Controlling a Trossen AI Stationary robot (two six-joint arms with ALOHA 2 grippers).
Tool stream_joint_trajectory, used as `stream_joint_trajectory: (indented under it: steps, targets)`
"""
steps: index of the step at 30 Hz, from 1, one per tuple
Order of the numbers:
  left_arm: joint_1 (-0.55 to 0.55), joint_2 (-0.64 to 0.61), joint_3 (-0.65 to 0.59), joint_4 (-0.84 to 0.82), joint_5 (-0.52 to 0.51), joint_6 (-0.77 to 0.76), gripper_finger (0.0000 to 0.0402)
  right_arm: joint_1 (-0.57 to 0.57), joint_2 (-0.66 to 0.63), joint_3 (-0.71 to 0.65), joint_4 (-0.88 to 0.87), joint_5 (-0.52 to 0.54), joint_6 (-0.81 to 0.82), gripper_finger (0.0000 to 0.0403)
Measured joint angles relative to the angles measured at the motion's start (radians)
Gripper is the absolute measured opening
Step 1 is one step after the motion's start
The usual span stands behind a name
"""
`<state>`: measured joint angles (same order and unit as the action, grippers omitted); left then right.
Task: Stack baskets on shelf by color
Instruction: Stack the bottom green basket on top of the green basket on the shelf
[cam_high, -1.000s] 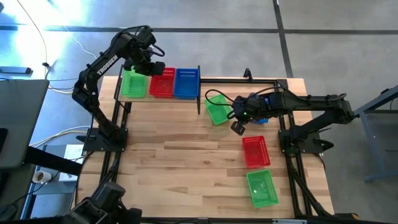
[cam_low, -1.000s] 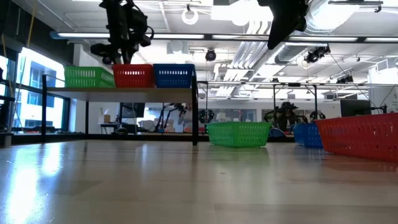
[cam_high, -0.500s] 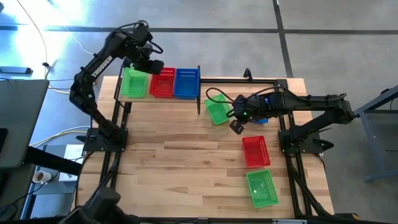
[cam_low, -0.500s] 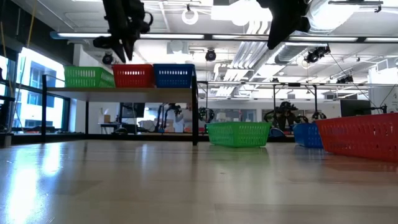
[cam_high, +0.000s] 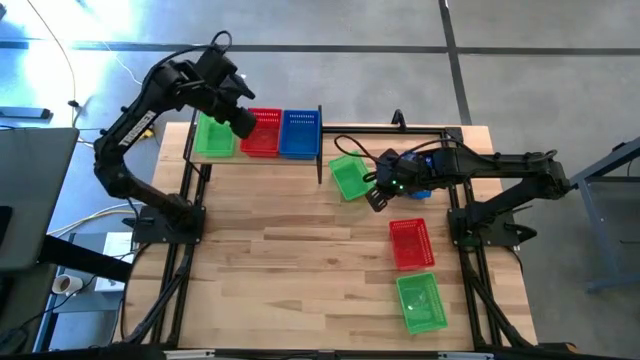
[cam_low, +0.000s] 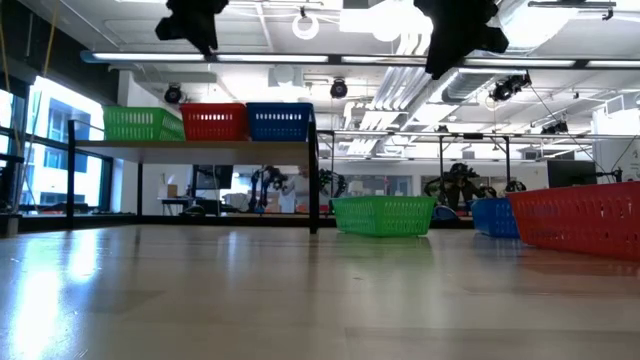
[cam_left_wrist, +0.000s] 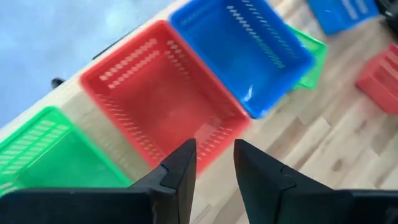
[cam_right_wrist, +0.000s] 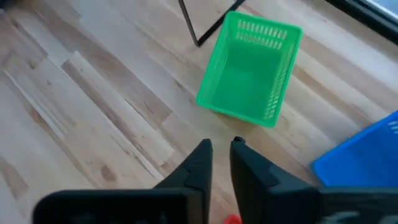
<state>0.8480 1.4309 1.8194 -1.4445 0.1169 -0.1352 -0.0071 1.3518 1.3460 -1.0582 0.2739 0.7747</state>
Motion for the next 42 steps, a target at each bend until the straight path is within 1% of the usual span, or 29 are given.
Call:
stream_joint_trajectory:
  steps: [4,8,12,15,17,19,23,27,35,42]
  targets:
    - [-0.077,-0.023,-0.009,0.007,0.000,0.000,0.0097,0.001,0.000,0.000,-0.043,-0.061,0.063,0.0091]
    - [-0.158,-0.050,-0.055,0.057,0.002,-0.011,0.0097,0.027,0.000,0.000,-0.091,-0.125,0.114,0.0112]
    - [-0.229,-0.080,-0.135,0.164,0.006,-0.045,0.0097,0.066,0.001,0.000,-0.134,-0.100,0.171,0.0113]
    - [-0.268,-0.089,-0.184,0.197,0.006,-0.057,0.0097,0.091,0.001,-0.006,-0.164,-0.078,0.222,0.0113]
    - [-0.295,-0.090,-0.215,0.220,0.006,-0.081,0.0097,0.109,0.001,-0.025,-0.166,-0.078,0.261,0.0113]
    - [-0.320,-0.089,-0.246,0.237,0.005,-0.097,0.0097,0.135,0.001,-0.055,-0.165,-0.103,0.302,0.0113]
    - [-0.366,-0.090,-0.293,0.268,0.006,-0.098,0.0097,0.196,0.001,-0.122,-0.163,-0.160,0.392,0.0113]
    - [-0.396,-0.088,-0.316,0.296,0.005,-0.101,0.0097,0.264,0.001,-0.140,-0.161,-0.189,0.483,0.0113]
    - [-0.440,-0.089,-0.317,0.349,0.003,-0.137,0.0097,0.437,0.001,-0.140,-0.184,-0.174,0.685,0.0113]
    - [-0.469,-0.086,-0.317,0.349,-0.002,-0.158,0.0097,0.593,0.001,-0.160,-0.217,-0.173,0.872,0.0113]
